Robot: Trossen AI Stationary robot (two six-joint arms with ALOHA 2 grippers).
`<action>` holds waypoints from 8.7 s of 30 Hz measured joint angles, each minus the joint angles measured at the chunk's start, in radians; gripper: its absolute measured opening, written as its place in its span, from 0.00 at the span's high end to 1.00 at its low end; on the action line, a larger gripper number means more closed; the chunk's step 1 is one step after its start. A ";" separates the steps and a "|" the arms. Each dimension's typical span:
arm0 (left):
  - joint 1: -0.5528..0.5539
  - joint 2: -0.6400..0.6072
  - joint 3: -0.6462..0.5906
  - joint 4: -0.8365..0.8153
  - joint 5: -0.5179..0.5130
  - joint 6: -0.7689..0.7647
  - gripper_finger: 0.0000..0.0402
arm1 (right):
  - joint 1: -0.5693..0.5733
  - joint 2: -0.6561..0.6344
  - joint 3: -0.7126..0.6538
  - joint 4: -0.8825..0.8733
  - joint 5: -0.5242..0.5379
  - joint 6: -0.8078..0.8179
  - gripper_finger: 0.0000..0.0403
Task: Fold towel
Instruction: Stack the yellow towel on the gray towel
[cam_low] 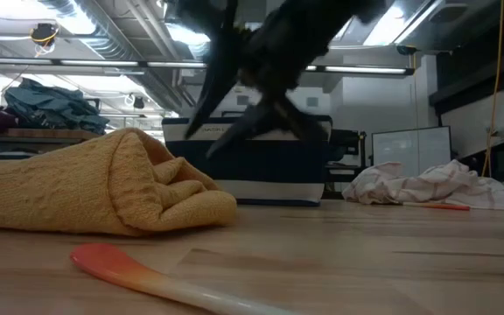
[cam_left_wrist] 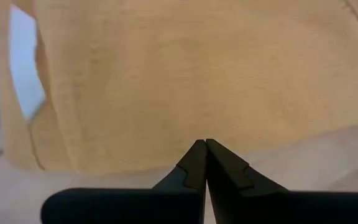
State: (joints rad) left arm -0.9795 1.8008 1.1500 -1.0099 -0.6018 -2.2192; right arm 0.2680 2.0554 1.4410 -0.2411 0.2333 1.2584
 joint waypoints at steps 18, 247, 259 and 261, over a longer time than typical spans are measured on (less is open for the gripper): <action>0.119 -0.002 -0.214 0.022 0.000 0.009 1.00 | 0.028 0.134 0.002 0.143 -0.210 0.268 0.67; 0.794 -0.643 -0.544 0.079 -0.638 0.265 1.00 | -0.479 0.277 0.621 -0.002 -0.304 0.232 0.92; 0.723 -0.643 -0.543 0.080 -0.640 0.393 0.89 | -0.478 0.299 0.619 0.012 -0.471 0.172 0.77; 0.719 -0.643 -0.539 0.078 -0.641 0.390 0.85 | -0.477 0.299 0.619 0.018 -0.474 0.172 0.74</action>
State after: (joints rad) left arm -0.2606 1.1580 0.6107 -0.9314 -1.2433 -1.8292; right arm -0.2089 2.3543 2.0599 -0.2228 -0.2409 1.4303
